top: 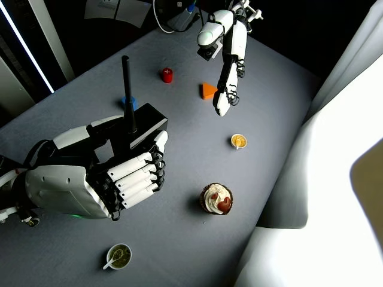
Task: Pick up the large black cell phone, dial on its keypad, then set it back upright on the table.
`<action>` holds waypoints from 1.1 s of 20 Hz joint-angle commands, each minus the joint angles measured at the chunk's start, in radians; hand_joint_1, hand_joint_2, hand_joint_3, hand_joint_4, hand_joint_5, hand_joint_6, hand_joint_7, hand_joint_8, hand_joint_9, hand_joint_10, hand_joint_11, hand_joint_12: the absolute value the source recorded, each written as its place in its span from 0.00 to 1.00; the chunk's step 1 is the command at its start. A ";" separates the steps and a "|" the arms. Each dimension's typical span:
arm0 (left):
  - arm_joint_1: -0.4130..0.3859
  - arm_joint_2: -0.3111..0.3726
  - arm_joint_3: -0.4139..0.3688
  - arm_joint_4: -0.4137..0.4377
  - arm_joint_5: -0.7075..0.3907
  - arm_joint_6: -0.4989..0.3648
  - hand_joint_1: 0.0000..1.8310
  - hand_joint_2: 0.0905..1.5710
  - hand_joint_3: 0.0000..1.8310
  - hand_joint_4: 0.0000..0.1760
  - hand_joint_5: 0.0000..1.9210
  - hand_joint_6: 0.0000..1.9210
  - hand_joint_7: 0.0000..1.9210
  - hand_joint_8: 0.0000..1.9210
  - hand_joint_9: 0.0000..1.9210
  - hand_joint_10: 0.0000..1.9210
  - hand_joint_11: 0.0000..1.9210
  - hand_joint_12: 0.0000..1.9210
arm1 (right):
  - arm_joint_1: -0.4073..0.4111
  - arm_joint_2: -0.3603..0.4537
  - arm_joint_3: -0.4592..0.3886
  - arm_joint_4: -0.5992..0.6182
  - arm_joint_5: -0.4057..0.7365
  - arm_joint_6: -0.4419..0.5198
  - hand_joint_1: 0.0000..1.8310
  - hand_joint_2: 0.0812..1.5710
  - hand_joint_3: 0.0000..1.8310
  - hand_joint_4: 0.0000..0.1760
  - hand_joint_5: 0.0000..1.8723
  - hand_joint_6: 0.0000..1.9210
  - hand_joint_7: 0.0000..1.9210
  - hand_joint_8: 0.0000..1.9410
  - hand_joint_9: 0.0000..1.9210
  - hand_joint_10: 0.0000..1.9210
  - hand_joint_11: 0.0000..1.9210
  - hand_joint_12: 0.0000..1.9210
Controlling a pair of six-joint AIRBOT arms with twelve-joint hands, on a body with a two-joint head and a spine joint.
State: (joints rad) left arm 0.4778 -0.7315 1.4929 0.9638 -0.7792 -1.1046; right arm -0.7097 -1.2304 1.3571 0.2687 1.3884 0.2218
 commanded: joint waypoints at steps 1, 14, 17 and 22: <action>-0.020 0.005 -0.009 -0.065 -0.072 -0.007 0.00 0.74 0.00 0.13 0.08 0.00 0.07 0.00 0.06 0.00 0.00 0.14 | 0.001 0.007 0.002 0.010 0.146 0.020 0.77 0.68 0.00 0.00 0.51 0.50 0.52 0.44 0.52 0.59 0.46 0.67; -0.012 0.006 -0.014 -0.073 -0.069 -0.007 0.00 0.75 0.00 0.13 0.08 0.00 0.07 0.00 0.07 0.00 0.00 0.14 | -0.018 0.008 0.005 -0.003 0.152 0.020 0.81 0.67 0.00 0.00 0.54 0.43 0.52 0.41 0.54 0.50 0.46 0.78; -0.006 0.005 -0.014 -0.085 -0.064 -0.007 0.00 0.75 0.00 0.12 0.08 0.00 0.07 0.00 0.06 0.00 0.00 0.13 | -0.018 0.010 0.005 -0.012 0.152 0.020 0.81 0.68 0.00 0.00 0.52 0.47 0.51 0.43 0.53 0.50 0.45 0.79; -0.008 0.006 -0.014 -0.086 -0.064 -0.007 0.00 0.75 0.00 0.16 0.07 0.00 0.06 0.00 0.05 0.00 0.00 0.14 | -0.018 0.012 0.005 -0.023 0.152 0.020 0.74 0.73 0.00 0.00 0.37 0.67 0.45 0.56 0.50 0.63 0.41 0.58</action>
State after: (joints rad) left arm 0.4911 -0.7315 1.4822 0.9459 -0.7708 -1.1042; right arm -0.7280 -1.2293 1.3590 0.2455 1.4151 0.2245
